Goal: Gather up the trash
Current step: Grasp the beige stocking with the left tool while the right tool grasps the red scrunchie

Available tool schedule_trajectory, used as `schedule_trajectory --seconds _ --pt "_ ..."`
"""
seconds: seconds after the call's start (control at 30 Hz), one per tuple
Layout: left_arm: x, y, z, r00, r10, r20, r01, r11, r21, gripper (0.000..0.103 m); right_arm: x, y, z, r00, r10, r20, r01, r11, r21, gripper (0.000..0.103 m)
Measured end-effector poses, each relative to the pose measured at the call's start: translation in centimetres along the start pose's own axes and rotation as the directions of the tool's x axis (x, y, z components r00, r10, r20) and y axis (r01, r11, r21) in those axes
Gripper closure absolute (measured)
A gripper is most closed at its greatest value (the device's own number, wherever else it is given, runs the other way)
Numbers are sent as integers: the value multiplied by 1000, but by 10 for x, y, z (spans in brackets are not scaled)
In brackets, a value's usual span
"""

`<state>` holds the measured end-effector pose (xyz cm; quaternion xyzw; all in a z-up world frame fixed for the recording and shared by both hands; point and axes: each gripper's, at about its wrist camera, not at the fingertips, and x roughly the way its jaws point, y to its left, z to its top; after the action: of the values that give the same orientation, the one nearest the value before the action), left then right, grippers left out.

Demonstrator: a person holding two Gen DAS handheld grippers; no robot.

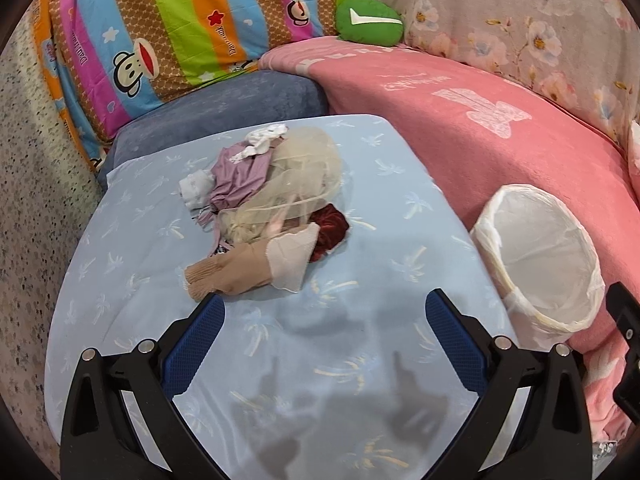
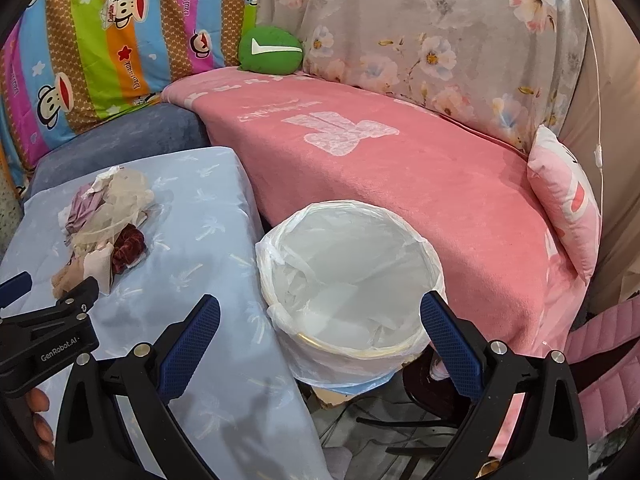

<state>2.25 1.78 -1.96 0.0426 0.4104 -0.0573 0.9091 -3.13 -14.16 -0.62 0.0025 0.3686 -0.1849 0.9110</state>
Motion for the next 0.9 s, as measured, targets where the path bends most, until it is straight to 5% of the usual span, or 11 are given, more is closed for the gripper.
schedule_trajectory --seconds 0.77,0.87,0.9 --pt "87 86 2 978 -180 -106 168 979 -117 9 52 90 29 997 68 -33 -70 994 -79 6" --pt "92 84 0 957 -264 -120 247 959 -140 25 64 103 31 993 96 -63 -101 991 -84 6" --pt "93 83 0 950 -289 -121 272 952 -140 43 68 106 31 992 105 -71 -111 990 -83 6"
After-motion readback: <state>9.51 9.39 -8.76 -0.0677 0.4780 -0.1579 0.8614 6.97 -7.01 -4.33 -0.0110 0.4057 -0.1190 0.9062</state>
